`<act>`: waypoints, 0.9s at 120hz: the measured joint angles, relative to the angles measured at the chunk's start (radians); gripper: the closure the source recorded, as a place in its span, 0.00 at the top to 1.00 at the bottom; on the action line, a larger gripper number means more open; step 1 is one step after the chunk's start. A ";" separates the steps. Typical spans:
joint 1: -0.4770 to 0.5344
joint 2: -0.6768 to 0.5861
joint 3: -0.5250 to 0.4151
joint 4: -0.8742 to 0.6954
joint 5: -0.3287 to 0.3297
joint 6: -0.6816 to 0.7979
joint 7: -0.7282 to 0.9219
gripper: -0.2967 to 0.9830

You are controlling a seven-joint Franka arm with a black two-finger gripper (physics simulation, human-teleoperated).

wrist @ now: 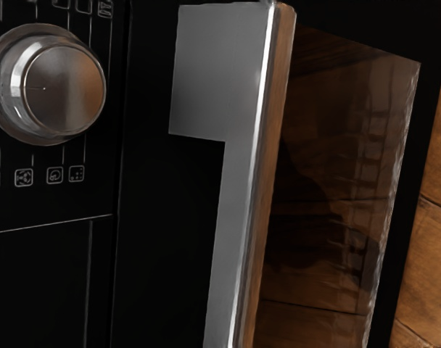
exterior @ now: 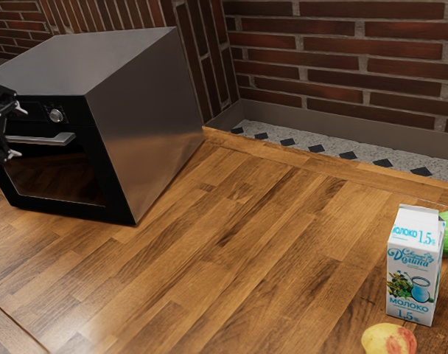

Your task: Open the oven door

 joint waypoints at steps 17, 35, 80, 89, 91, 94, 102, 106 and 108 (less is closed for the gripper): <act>0.000 -0.009 0.000 -0.020 -0.003 -0.013 0.019 0.77; 0.000 -0.017 0.000 -0.034 -0.005 -0.025 0.035 0.77; -0.006 -0.062 -0.011 -0.041 -0.050 -0.072 0.066 0.77; -0.008 -0.061 -0.029 -0.044 -0.060 -0.081 0.071 0.77; -0.008 -0.060 -0.031 -0.045 -0.061 -0.082 0.072 0.77; -0.008 -0.058 -0.033 -0.045 -0.063 -0.084 0.074 0.77; -0.008 -0.054 -0.035 -0.045 -0.067 -0.088 0.078 0.77; -0.008 -0.054 -0.034 -0.045 -0.068 -0.090 0.079 0.77; -0.008 -0.054 -0.033 -0.045 -0.069 -0.090 0.080 0.77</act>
